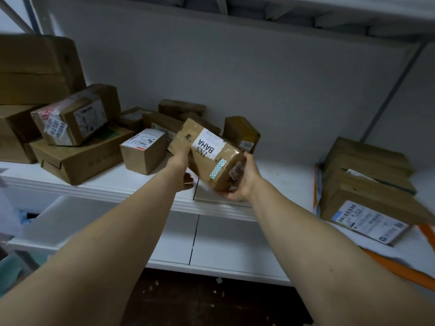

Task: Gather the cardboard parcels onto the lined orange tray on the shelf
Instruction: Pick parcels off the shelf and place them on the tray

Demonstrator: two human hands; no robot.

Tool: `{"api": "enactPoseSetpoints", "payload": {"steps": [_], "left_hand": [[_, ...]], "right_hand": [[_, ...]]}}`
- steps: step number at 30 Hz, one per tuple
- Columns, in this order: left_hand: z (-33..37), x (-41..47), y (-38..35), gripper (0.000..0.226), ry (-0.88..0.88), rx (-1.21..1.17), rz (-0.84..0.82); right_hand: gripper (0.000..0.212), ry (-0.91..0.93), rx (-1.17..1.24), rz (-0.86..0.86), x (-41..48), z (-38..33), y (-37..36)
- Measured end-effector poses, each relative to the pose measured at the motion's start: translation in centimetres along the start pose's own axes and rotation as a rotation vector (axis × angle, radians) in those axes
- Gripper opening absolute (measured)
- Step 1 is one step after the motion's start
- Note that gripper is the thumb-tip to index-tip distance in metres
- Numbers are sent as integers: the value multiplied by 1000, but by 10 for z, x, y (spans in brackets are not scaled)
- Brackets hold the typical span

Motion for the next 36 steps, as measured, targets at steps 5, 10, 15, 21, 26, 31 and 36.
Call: {"api": "enactPoseSetpoints", "payload": {"steps": [5, 10, 15, 21, 26, 31, 36], "left_hand": [[8, -6, -10, 43, -91, -58, -17], [12, -15, -13, 39, -145, -29, -11], [17, -18, -6, 56, -198, -24, -11], [24, -18, 14, 45, -236, -109, 53], [25, -10, 41, 27, -236, -112, 157], [14, -2, 55, 43, -103, 67, 101], [18, 14, 70, 36, -138, 165, 156]], "right_hand": [[63, -32, -142, -26, -5, -3, 8], [26, 153, -172, -22, -18, -23, 6], [45, 143, -393, -109, -20, -22, -1], [23, 177, -436, -166, -5, -14, -19], [28, 176, -415, -163, 3, -7, -35], [34, 165, -361, -157, 14, 4, -60], [27, 174, -484, -63, 29, 5, -71]]}}
Point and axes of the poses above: each hand's wrist, its own x-axis towards the middle knuckle, its own y-axis out of the back of the hand, z = x × y, the point moved 8 cm from there along x, towards the middle knuckle, and after that the axes turned 8 degrees about x, right-handed, at the moved point
